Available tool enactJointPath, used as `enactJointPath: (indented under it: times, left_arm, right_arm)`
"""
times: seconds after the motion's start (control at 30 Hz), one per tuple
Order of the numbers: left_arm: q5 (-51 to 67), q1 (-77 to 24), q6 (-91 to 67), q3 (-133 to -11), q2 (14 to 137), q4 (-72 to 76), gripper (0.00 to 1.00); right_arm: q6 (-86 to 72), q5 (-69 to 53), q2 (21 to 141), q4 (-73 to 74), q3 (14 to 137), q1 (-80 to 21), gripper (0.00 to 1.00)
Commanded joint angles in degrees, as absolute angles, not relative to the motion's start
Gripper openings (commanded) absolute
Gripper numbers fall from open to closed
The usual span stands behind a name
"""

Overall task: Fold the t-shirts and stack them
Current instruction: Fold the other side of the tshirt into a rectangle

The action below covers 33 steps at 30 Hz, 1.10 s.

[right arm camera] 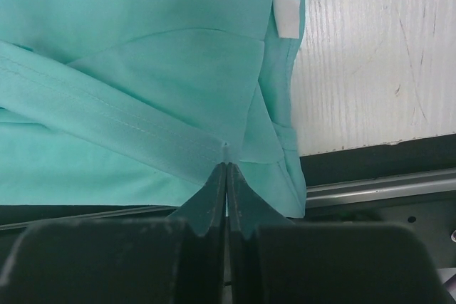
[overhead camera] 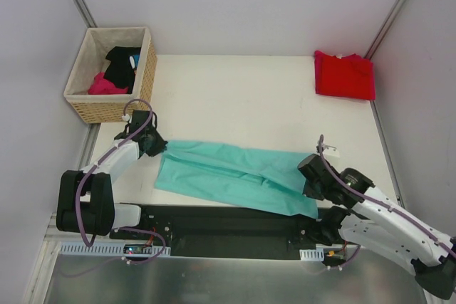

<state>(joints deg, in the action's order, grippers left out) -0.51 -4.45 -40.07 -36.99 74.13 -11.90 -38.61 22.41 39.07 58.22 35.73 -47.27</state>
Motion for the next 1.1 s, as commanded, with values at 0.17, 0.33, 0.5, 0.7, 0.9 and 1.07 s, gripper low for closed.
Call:
enactJointPath:
  times: [0.17, 0.33, 0.5, 0.7, 0.9, 1.07]
  left_arm:
    - [-2.99, -4.22, -40.69, -37.62, 73.48, -12.04, 0.02]
    - [-3.78, -4.22, -41.13, -37.00, 72.60, -12.13, 0.92]
    - [-3.87, -4.22, -40.96, -37.62, 71.63, -12.92, 0.99]
    - [-2.11, -4.22, -41.48, -41.65, 69.52, -14.32, 0.99]
    - [10.96, -5.61, -42.10, -47.37, 70.58, -14.50, 0.99]
    - [10.90, -12.12, -41.40, -45.01, 69.79, -14.59, 0.99]
  right_arm:
    - [-43.85, 27.95, 47.19, 55.73, 35.69, -53.69, 0.00]
    - [-46.49, 29.53, 51.06, 55.11, 34.89, -56.25, 0.01]
    - [-47.81, 34.62, 55.54, 58.70, 38.48, -58.10, 0.83]
    - [-40.62, 44.20, 58.09, 59.25, 50.70, -57.57, 0.97]
    - [-31.57, 42.28, 66.34, 49.23, 53.79, -50.99, 0.97]
    - [-29.53, 38.24, 73.28, 42.12, 52.21, -46.85, 0.97]
